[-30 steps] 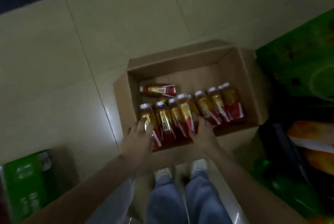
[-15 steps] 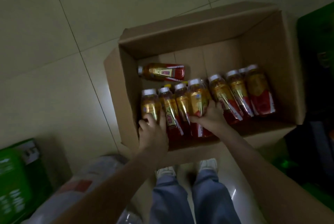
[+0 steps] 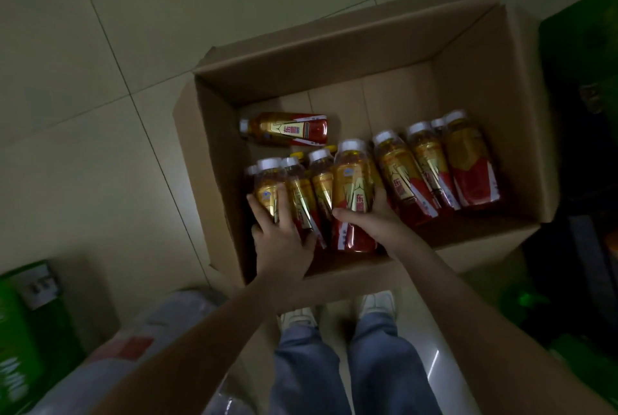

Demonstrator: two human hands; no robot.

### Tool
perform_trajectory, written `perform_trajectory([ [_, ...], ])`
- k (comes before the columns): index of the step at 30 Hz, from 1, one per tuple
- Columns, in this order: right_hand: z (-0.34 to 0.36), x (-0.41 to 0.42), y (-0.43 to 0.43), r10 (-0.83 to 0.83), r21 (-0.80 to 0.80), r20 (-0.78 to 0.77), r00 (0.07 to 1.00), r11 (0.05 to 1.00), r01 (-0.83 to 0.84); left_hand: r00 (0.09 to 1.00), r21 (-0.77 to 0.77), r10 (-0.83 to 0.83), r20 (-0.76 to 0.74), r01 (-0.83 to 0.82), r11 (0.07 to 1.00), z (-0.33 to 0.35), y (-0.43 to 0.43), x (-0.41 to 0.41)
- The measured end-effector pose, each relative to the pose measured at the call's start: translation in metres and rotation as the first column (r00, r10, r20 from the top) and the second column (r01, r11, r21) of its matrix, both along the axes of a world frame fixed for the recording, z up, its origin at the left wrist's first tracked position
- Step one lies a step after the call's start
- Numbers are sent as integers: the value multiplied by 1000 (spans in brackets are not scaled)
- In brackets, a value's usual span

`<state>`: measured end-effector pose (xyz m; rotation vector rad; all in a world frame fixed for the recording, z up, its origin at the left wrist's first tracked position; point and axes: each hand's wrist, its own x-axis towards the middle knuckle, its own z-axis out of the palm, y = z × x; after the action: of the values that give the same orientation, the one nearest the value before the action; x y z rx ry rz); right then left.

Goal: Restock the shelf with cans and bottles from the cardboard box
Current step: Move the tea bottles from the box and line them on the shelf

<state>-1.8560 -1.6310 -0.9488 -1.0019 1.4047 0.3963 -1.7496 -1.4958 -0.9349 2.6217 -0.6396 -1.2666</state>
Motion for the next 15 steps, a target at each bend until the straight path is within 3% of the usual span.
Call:
perform_trajectory([
  [3, 1, 3, 2, 0, -38, -14, 1000, 999, -1, 992, -45, 111, -57, -114, 992, -1, 0, 5],
  [6, 6, 0, 3, -7, -86, -17, 1000, 996, 6, 995, -58, 59, -82, -63, 996, 3, 1, 11],
  [9, 28, -4, 2, -116, -111, -15, 993, 987, 113, 992, -39, 53, -116, -57, 998, 17, -5, 22],
  [12, 67, -12, 0, -153, -195, -1, 988, 969, 150, 985, -13, 26, -170, -29, 1000, 56, -15, 31],
  [15, 135, -13, -5, -223, -251, 56, 973, 940, 229, 975, -107, -40, -218, 17, 994, 127, -28, 36],
])
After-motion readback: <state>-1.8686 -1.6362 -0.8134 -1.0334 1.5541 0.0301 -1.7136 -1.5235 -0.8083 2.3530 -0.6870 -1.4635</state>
